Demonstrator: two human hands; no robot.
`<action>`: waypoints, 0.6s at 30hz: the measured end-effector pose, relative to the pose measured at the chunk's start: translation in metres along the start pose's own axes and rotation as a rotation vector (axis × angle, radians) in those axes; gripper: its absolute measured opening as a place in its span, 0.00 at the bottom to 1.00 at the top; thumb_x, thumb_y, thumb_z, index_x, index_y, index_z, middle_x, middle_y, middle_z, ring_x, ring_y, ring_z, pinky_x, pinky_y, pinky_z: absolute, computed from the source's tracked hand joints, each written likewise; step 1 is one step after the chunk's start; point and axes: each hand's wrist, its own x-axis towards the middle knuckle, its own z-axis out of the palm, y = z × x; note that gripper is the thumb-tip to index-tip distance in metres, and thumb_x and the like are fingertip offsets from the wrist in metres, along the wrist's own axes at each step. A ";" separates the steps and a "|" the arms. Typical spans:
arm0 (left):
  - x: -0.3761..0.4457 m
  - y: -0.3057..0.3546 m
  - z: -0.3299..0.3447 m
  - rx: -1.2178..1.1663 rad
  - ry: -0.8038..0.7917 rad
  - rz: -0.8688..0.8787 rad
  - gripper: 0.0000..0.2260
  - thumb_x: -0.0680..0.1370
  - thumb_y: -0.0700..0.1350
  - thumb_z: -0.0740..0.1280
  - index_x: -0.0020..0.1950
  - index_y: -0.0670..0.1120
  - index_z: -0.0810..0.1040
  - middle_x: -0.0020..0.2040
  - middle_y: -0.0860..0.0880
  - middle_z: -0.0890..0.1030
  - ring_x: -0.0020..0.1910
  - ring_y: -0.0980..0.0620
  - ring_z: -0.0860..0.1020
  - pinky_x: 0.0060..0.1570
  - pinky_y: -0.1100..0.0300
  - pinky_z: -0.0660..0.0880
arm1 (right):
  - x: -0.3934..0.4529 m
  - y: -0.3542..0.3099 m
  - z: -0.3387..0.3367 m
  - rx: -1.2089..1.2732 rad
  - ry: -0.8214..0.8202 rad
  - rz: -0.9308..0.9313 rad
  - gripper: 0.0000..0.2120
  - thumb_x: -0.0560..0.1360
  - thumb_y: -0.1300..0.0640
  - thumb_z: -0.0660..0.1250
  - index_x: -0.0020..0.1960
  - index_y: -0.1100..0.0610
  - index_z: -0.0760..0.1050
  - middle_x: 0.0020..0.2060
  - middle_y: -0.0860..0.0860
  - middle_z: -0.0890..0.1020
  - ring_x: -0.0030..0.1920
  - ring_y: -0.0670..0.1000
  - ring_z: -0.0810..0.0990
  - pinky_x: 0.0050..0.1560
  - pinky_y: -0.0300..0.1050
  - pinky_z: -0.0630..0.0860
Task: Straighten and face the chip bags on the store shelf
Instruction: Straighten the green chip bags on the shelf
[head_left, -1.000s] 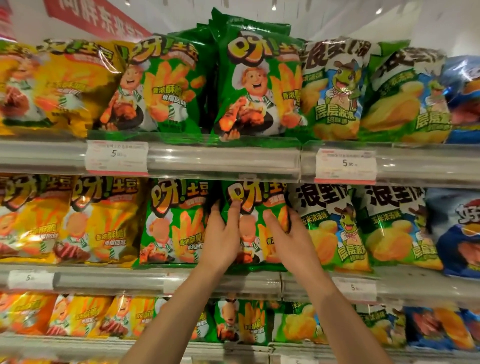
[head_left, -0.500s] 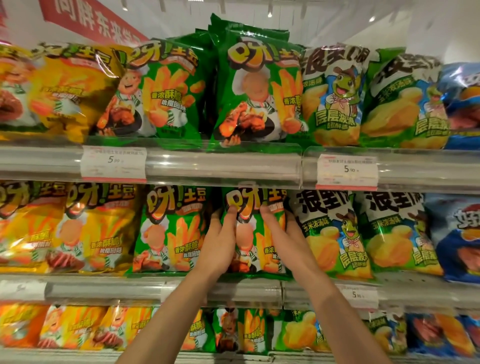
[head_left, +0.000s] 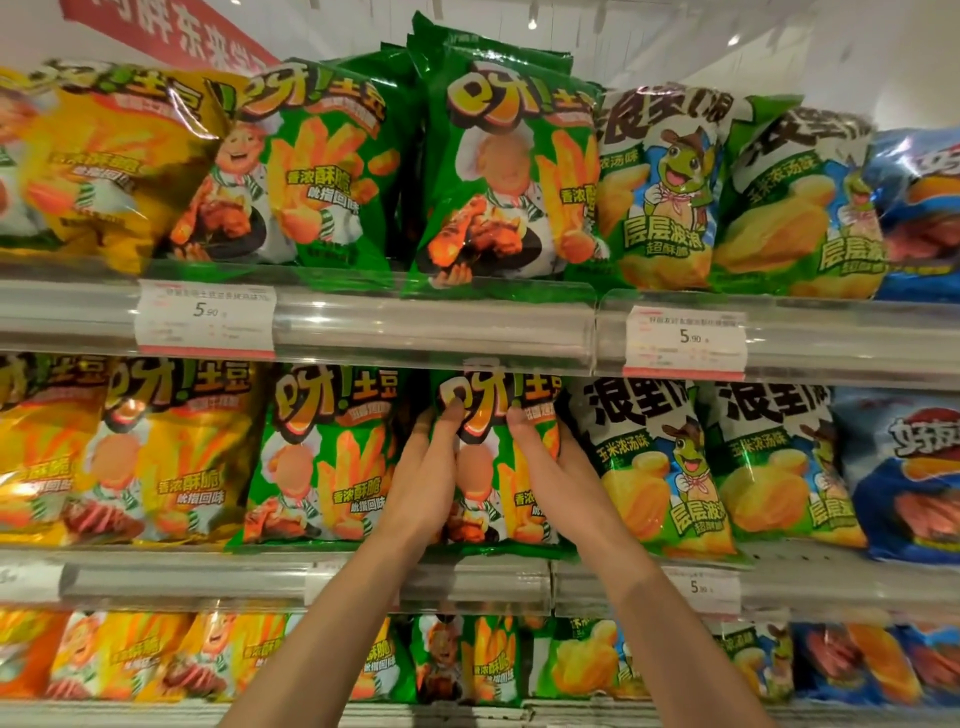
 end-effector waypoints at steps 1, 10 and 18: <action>0.000 0.000 0.000 -0.002 0.007 -0.003 0.29 0.78 0.67 0.56 0.76 0.54 0.66 0.69 0.51 0.74 0.66 0.51 0.72 0.61 0.53 0.66 | 0.001 0.000 0.000 -0.007 -0.009 0.006 0.36 0.70 0.22 0.55 0.73 0.39 0.66 0.66 0.43 0.75 0.65 0.47 0.74 0.65 0.48 0.70; -0.001 0.000 0.003 0.085 0.056 0.061 0.37 0.75 0.73 0.53 0.75 0.50 0.66 0.66 0.47 0.77 0.65 0.47 0.75 0.66 0.46 0.71 | 0.001 -0.001 0.005 0.105 0.056 0.024 0.35 0.77 0.29 0.53 0.78 0.47 0.60 0.73 0.48 0.69 0.72 0.51 0.68 0.61 0.41 0.62; 0.005 -0.003 0.004 0.086 0.079 0.058 0.32 0.79 0.67 0.54 0.77 0.49 0.62 0.69 0.48 0.75 0.67 0.47 0.73 0.66 0.51 0.69 | 0.008 0.002 0.008 0.109 0.083 0.019 0.29 0.79 0.32 0.54 0.73 0.47 0.67 0.60 0.46 0.76 0.56 0.45 0.72 0.53 0.38 0.66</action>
